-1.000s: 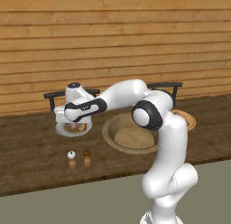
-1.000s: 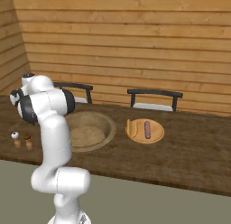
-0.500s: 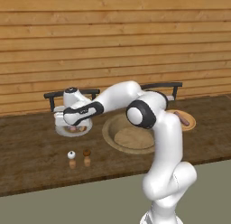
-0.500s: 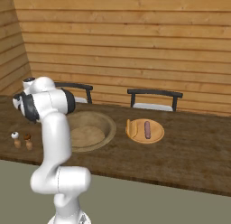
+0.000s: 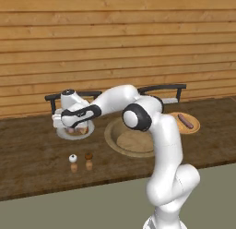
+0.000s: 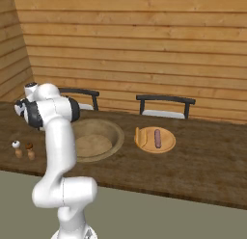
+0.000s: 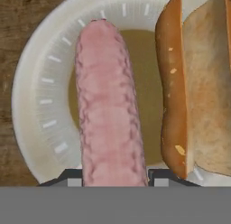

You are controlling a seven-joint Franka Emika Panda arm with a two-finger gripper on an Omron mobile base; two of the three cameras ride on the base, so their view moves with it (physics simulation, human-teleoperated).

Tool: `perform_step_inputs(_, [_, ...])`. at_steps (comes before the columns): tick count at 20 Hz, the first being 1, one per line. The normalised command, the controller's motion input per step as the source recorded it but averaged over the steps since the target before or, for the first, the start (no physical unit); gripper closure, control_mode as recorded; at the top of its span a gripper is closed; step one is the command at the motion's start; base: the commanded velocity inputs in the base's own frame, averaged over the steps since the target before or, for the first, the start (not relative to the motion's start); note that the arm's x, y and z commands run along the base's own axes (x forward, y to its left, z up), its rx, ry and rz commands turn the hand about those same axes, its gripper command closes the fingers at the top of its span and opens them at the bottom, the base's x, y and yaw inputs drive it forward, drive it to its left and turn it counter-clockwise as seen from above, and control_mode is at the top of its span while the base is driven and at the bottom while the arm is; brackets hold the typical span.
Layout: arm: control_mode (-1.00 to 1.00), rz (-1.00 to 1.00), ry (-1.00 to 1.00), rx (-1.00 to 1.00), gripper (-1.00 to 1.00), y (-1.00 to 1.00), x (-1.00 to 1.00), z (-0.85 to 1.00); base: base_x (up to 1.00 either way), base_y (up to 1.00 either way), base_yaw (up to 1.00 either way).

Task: Place one bun and one sausage from the bowl on each plate.

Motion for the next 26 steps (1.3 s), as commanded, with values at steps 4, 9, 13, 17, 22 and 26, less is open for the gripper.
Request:
perform_step_inputs(4, [-1.00, 0.00, 0.00, -0.04, 1.00, 0.21, 0.18, -0.28, 0.00, 0.00, 0.00])
perform_step_inputs(9, [-1.00, 0.00, 0.00, -0.01, -1.00, 0.07, 0.33, -0.15, 0.00, 0.00, 0.00])
perform_step_inputs(13, [-1.00, 0.00, 0.00, 0.00, -1.00, 0.00, 0.35, 0.00, 0.00, 0.00, 0.00])
perform_step_inputs(17, [-1.00, 0.00, 0.00, 0.00, -1.00, 0.00, 0.00, 0.00, 0.00, 0.00, 0.00])
perform_step_inputs(22, [-1.00, -0.01, 0.00, 0.00, -1.00, -0.07, -0.13, 0.09, 0.00, 0.00, 0.00])
perform_step_inputs(26, [-1.00, 0.00, 0.00, 0.00, -1.00, -0.51, -0.78, 0.17, 0.00, 0.00, 0.00])
